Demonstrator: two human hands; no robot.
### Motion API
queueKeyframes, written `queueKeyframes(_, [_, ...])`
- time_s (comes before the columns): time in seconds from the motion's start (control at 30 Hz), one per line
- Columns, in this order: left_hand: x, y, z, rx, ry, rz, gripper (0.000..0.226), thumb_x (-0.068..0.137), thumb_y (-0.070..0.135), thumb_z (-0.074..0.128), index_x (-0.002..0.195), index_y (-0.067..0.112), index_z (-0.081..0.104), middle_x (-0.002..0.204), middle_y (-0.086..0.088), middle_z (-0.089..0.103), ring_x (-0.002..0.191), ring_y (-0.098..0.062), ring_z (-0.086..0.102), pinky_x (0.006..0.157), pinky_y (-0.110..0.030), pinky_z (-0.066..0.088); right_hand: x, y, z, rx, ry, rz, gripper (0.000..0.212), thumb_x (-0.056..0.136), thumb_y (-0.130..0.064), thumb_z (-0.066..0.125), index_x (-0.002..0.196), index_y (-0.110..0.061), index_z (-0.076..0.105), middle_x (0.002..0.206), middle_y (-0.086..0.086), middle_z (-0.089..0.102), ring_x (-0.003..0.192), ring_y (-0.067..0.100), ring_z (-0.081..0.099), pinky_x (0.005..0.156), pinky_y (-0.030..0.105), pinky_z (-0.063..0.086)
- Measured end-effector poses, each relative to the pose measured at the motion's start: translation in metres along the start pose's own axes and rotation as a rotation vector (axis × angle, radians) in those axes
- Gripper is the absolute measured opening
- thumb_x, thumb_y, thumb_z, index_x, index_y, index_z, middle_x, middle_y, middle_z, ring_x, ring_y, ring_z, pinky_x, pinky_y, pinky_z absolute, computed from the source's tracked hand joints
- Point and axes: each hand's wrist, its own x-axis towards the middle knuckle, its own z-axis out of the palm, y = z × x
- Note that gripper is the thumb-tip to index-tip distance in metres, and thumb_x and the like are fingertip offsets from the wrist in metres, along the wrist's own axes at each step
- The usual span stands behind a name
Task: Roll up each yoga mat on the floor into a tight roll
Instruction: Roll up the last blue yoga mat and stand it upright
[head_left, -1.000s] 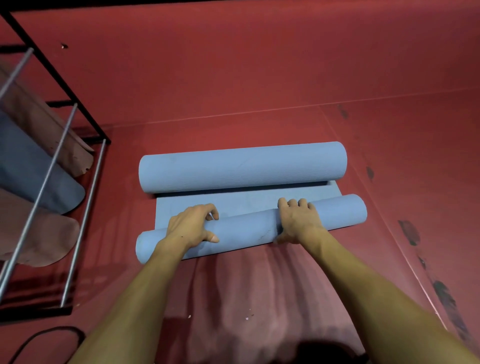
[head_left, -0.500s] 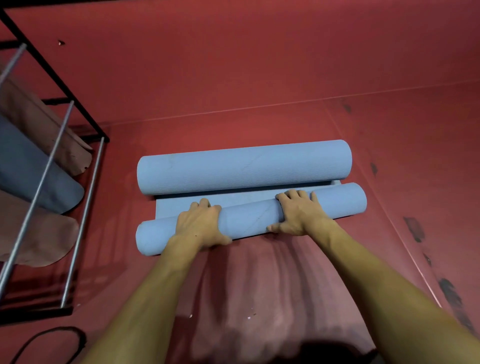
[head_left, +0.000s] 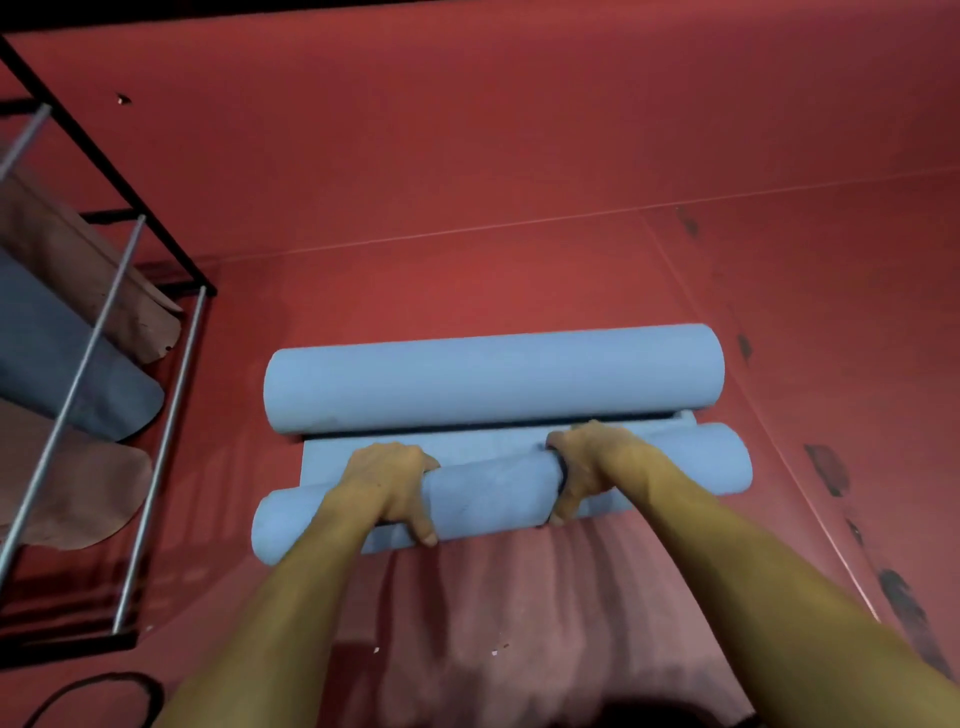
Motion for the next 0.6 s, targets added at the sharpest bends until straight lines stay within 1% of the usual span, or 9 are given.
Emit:
queueKeyframes(0.07, [-0.007,0.004,0.003,-0.028,-0.004,0.012,0.070,0.042,0.070,0.086,0.101,0.039,0.066,0.087,0.016,0.069,0.085,-0.015,0.065,0.065,-0.030,0.044,-0.004,-0.002,0.012,-0.002,-0.008,0.009,0.102,0.044,-0.081,0.082,0.133,-0.043,0.048,0.140,0.001,0.054,0.132,0.027,0.047,0.116,0.061,0.033])
queueKeyframes(0.13, [-0.010,0.007,0.004,-0.030,0.000,0.005,0.069,0.043,0.068,0.087,0.102,0.039,0.066,0.086,0.016,0.068,0.085,-0.015,0.064,0.065,-0.030,0.042,-0.009,-0.002,0.020,-0.096,0.073,0.045,0.124,0.043,-0.091,0.074,0.151,-0.053,0.027,0.163,0.017,0.021,0.154,0.040,0.009,0.117,0.077,-0.004])
queueKeyframes(0.17, [-0.010,0.007,0.003,-0.034,-0.008,-0.003,0.069,0.044,0.068,0.088,0.103,0.039,0.066,0.087,0.016,0.068,0.085,-0.015,0.064,0.067,-0.030,0.042,-0.011,0.000,0.021,-0.162,0.142,0.064,0.137,0.041,-0.097,0.069,0.158,-0.055,0.011,0.168,0.025,-0.003,0.154,0.047,-0.012,0.111,0.078,-0.015])
queueKeyframes(0.23, [-0.009,0.006,0.000,-0.060,-0.026,-0.023,0.069,0.044,0.066,0.090,0.103,0.040,0.066,0.086,0.015,0.069,0.084,-0.015,0.065,0.068,-0.031,0.043,-0.015,0.001,0.021,-0.250,0.339,0.065,0.155,0.036,-0.104,0.061,0.161,-0.047,-0.010,0.161,0.031,-0.034,0.147,0.056,-0.031,0.111,0.079,-0.018])
queueKeyframes(0.3, [-0.009,0.006,-0.003,-0.091,-0.050,-0.028,0.068,0.045,0.064,0.091,0.103,0.039,0.066,0.086,0.015,0.069,0.084,-0.015,0.065,0.067,-0.031,0.043,-0.018,0.000,0.020,-0.245,0.474,0.015,0.166,0.033,-0.103,0.065,0.162,-0.038,-0.017,0.157,0.030,-0.041,0.145,0.058,-0.033,0.115,0.078,-0.009])
queueKeyframes(0.4, [-0.009,0.008,-0.003,-0.110,-0.058,-0.035,0.067,0.045,0.062,0.091,0.103,0.039,0.065,0.088,0.016,0.069,0.085,-0.014,0.065,0.066,-0.030,0.041,-0.018,0.001,0.022,-0.112,0.375,0.016,0.170,0.036,-0.095,0.075,0.161,-0.032,-0.021,0.158,0.025,-0.043,0.147,0.055,-0.031,0.118,0.076,-0.005])
queueKeyframes(0.47, [-0.010,0.008,-0.001,-0.119,-0.055,-0.039,0.071,0.046,0.062,0.091,0.108,0.041,0.064,0.092,0.017,0.069,0.088,-0.015,0.066,0.069,-0.031,0.041,-0.017,0.001,0.023,-0.012,0.313,0.029,0.164,0.038,-0.091,0.080,0.162,-0.033,-0.010,0.165,0.020,-0.032,0.153,0.052,-0.019,0.119,0.075,-0.002])
queueKeyframes(0.53, [-0.008,0.007,0.000,-0.142,-0.049,-0.035,0.076,0.045,0.061,0.091,0.114,0.044,0.064,0.096,0.018,0.070,0.092,-0.015,0.066,0.071,-0.032,0.041,-0.020,0.002,0.025,0.043,0.325,0.007,0.146,0.039,-0.087,0.082,0.158,-0.037,0.015,0.168,0.015,-0.001,0.153,0.045,0.012,0.122,0.069,0.012])
queueKeyframes(0.6, [-0.008,0.005,0.001,-0.180,-0.028,-0.023,0.086,0.045,0.058,0.094,0.124,0.048,0.060,0.108,0.018,0.067,0.099,-0.016,0.066,0.076,-0.033,0.044,-0.022,0.005,0.029,0.073,0.362,-0.036,0.122,0.043,-0.085,0.083,0.146,-0.039,0.037,0.151,0.005,0.032,0.134,0.032,0.038,0.114,0.053,0.034])
